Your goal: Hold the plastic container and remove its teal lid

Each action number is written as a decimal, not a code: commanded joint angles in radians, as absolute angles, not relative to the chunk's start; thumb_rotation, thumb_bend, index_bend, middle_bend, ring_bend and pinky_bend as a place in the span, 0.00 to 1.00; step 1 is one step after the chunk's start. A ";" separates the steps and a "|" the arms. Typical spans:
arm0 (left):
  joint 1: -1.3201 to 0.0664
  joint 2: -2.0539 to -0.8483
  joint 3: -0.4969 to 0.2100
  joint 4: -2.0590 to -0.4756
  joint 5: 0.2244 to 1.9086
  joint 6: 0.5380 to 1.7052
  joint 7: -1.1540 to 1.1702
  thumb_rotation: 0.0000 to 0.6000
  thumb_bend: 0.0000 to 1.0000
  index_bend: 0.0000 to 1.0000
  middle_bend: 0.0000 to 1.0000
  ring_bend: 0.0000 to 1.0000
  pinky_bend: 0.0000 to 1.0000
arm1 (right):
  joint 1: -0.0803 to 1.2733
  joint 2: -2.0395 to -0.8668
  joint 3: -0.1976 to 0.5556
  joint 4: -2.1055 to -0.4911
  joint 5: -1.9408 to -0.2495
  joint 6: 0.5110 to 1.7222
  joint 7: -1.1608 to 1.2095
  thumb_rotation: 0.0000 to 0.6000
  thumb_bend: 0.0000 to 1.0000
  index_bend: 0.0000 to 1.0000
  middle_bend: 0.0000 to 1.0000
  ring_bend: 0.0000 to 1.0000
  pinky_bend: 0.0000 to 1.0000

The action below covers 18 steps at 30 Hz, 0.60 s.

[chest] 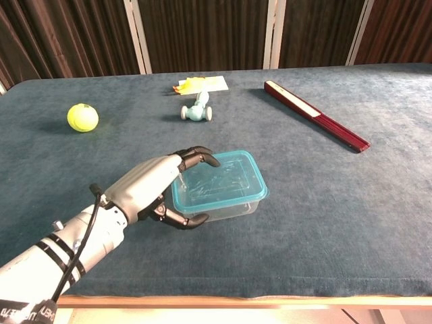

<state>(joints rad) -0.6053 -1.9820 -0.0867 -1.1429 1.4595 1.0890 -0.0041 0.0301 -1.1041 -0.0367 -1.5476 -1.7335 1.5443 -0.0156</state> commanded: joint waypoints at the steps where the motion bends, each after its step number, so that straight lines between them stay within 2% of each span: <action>1: -0.602 -1.980 -0.069 -1.136 1.478 1.099 -0.022 1.00 0.42 0.22 0.44 0.37 0.46 | 0.059 -1.127 -0.024 -1.538 -1.748 1.515 -0.047 1.00 0.26 0.00 0.00 0.00 0.00; 3: -0.602 -1.980 -0.060 -1.133 1.489 1.101 -0.027 1.00 0.42 0.22 0.43 0.37 0.46 | 0.075 -1.136 -0.020 -1.536 -1.757 1.500 -0.059 1.00 0.26 0.02 0.00 0.00 0.00; 5: -0.602 -1.979 -0.045 -1.132 1.506 1.105 -0.037 1.00 0.42 0.22 0.43 0.37 0.46 | 0.132 -1.155 -0.008 -1.536 -1.780 1.437 -0.075 1.00 0.26 0.08 0.00 0.00 0.00; 7: -0.607 -1.981 -0.045 -1.128 1.521 1.116 -0.048 1.00 0.42 0.22 0.43 0.37 0.45 | 0.254 -1.215 0.023 -1.510 -1.822 1.312 -0.086 1.00 0.26 0.19 0.00 0.00 0.00; 11: -0.610 -1.978 -0.045 -1.132 1.529 1.119 -0.058 1.00 0.41 0.21 0.44 0.37 0.46 | 0.362 -1.292 0.036 -1.451 -1.840 1.207 -0.043 1.00 0.26 0.34 0.00 0.00 0.00; 15: -0.613 -1.978 -0.043 -1.136 1.530 1.110 -0.059 1.00 0.41 0.21 0.44 0.37 0.46 | 0.442 -1.388 0.044 -1.363 -1.850 1.156 0.009 1.00 0.33 0.45 0.00 0.00 0.00; 18: -0.617 -1.980 -0.044 -1.136 1.530 1.105 -0.055 1.00 0.41 0.21 0.44 0.37 0.46 | 0.480 -1.446 0.039 -1.319 -1.863 1.153 0.048 1.00 0.35 0.49 0.00 0.00 0.00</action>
